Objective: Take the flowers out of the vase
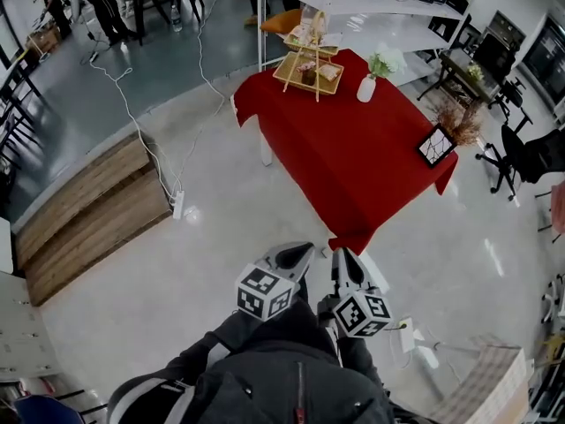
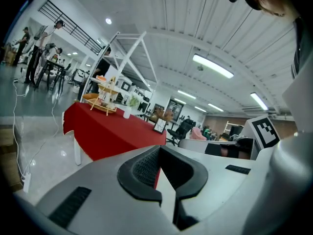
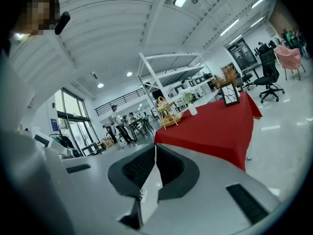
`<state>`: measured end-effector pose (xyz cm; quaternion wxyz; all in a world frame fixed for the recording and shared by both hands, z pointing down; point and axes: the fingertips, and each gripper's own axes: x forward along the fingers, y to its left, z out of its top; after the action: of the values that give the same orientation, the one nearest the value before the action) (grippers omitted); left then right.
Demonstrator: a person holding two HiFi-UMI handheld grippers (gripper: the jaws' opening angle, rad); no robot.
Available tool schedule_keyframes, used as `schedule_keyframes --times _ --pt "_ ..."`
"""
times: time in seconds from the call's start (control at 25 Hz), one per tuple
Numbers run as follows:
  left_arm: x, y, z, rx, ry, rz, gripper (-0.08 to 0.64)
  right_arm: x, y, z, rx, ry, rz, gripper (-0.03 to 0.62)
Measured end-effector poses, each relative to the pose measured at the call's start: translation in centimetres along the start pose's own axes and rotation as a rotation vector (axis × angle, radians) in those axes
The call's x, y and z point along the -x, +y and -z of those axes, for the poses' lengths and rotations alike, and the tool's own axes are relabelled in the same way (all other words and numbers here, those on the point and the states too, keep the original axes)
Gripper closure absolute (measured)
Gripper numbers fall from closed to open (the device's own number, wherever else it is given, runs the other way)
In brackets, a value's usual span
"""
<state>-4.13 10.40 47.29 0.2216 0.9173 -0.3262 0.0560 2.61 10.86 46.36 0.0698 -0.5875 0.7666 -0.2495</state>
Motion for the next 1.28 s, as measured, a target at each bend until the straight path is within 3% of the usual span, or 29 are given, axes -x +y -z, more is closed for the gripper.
schedule_keyframes --times 0.48,1.28 --pt "-4.2 6.1 -3.9 -0.010 0.005 -0.034 0.551 -8.1 -1.6 -2.9 0.030 -0.001 -0.008 0.580" --pt "-14.7 12.6 -10.2 -0.031 0.001 -0.008 0.551 -18.9 -7.4 -7.9 0.029 -0.007 0.012 0.580"
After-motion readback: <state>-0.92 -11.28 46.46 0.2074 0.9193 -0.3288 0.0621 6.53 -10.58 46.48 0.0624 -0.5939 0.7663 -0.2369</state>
